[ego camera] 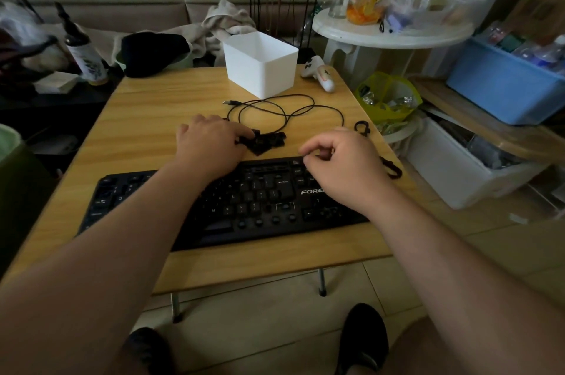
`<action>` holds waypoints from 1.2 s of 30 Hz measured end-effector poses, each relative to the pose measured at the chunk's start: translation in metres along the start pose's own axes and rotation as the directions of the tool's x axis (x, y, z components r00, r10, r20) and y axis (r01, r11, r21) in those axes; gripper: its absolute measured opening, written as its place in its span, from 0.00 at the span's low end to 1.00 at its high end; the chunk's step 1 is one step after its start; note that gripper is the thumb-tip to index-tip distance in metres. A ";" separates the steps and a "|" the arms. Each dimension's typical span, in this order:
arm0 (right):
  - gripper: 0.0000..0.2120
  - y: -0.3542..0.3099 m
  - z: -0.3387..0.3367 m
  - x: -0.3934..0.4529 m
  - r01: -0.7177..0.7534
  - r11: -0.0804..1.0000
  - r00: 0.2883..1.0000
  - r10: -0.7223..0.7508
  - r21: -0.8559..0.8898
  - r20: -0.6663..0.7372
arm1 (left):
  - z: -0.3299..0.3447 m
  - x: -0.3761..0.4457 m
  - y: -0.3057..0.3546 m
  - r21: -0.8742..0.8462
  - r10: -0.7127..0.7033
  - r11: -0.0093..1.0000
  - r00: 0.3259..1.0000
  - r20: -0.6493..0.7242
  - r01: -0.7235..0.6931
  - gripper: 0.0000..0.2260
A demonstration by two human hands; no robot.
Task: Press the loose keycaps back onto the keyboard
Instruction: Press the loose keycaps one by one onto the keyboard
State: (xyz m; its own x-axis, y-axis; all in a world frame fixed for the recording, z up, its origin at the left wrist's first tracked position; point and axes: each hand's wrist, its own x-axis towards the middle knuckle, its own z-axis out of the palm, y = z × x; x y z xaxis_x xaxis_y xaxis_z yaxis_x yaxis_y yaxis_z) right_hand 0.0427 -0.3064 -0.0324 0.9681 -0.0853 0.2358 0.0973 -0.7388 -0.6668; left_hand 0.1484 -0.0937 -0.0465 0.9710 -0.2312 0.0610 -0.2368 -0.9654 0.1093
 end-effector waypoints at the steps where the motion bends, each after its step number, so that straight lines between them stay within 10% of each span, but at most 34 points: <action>1: 0.08 -0.003 0.002 0.003 0.000 1.000 1.000 0.000 0.000 -0.004 | 0.001 0.002 0.001 0.018 0.016 1.000 1.000 0.014 -0.016 0.15; 27: 0.10 -0.010 0.034 0.026 -0.030 0.999 1.000 0.030 -0.035 0.006 | 0.006 0.003 0.009 0.160 0.172 0.976 0.976 -0.130 -0.151 0.15; 31: 0.15 -0.008 0.032 0.027 0.042 0.998 0.999 -0.041 0.036 -0.031 | -0.008 -0.002 0.007 -0.371 0.099 0.921 0.992 -0.080 -0.122 0.10; 36: 0.23 -0.011 0.029 0.027 0.183 0.974 0.975 -0.163 0.131 -0.152 | -0.019 -0.011 0.017 -0.912 0.040 0.393 0.988 0.147 0.120 0.12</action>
State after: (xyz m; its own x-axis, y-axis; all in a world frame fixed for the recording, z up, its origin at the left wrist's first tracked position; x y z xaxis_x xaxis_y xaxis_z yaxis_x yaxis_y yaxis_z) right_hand 0.0744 -0.2811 -0.0390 0.8928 -0.0639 0.4460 0.3026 -0.6482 -0.6987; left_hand 0.1329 -0.1054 -0.0268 0.9553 -0.2844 -0.0811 -0.0073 -0.2967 0.9550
